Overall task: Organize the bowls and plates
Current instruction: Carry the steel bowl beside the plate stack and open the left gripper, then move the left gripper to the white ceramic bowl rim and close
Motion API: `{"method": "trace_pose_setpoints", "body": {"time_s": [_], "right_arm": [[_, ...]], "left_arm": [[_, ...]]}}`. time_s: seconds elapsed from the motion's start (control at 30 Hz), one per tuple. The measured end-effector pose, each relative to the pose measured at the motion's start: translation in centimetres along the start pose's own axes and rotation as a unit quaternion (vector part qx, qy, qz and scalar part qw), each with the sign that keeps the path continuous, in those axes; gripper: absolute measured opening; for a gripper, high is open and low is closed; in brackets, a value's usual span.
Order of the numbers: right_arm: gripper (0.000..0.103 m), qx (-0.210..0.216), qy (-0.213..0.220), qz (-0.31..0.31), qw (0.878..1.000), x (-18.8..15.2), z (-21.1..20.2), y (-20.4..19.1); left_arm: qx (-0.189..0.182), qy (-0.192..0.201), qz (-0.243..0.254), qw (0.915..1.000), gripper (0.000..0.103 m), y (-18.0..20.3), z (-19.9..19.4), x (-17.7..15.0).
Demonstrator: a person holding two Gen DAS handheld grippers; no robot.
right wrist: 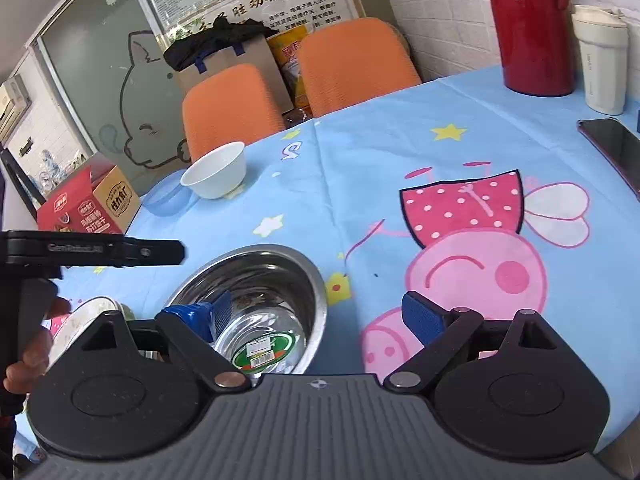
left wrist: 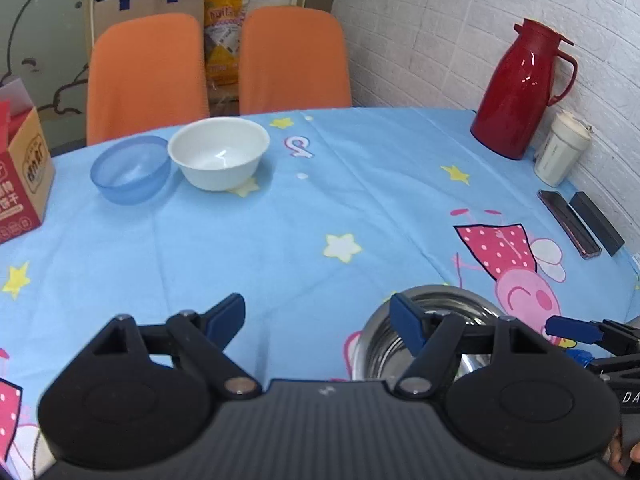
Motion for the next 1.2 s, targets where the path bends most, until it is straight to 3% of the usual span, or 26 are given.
{"method": "trace_pose_setpoints", "body": {"time_s": [0.2, 0.57, 0.67, 0.8, 0.93, 1.07, 1.2], "right_arm": [[0.080, 0.025, 0.003, 0.012, 1.000, 0.4, 0.2, -0.7], [0.080, 0.043, 0.004, -0.088, 0.995, 6.3, 2.4, -4.5], [0.080, 0.057, -0.006, -0.119, 0.991, 8.7, 4.3, -5.7], [0.080, 0.060, -0.024, -0.172, 0.983, 11.8, 7.7, -7.3], [0.080, 0.072, -0.043, -0.198, 0.977, 13.8, 11.5, -8.6], [0.080, 0.083, -0.073, -0.211, 0.971, 14.4, 15.7, -9.4], [0.080, 0.085, -0.105, -0.235, 0.963, 14.2, 19.6, -10.0]], "left_arm": [[0.012, 0.011, -0.011, 0.9998, 0.072, -1.9, -1.6, -0.1], [0.030, 0.022, -0.010, 0.9993, 0.073, -4.8, -1.9, 1.7], [0.041, 0.027, -0.004, 0.9988, 0.073, -6.1, -1.2, 4.1], [0.057, 0.051, 0.009, 0.9970, 0.073, -8.1, 0.6, 9.9], [0.050, 0.053, 0.011, 0.9973, 0.073, -9.4, 3.8, 14.9], [0.038, 0.027, 0.030, 0.9985, 0.073, -9.8, 8.4, 18.2], [0.030, -0.033, 0.082, 0.9956, 0.073, -9.5, 13.4, 19.1]]}}
Point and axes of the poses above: each gripper's, at about its wrist camera, not at the fingertips, and z roughly the way its jaws point, y to its right, x to its top, the point moved 8 cm from there along z, roughly the way its jaws point, and after that the axes turned 13 degrees about -z, right-handed, at the moved point
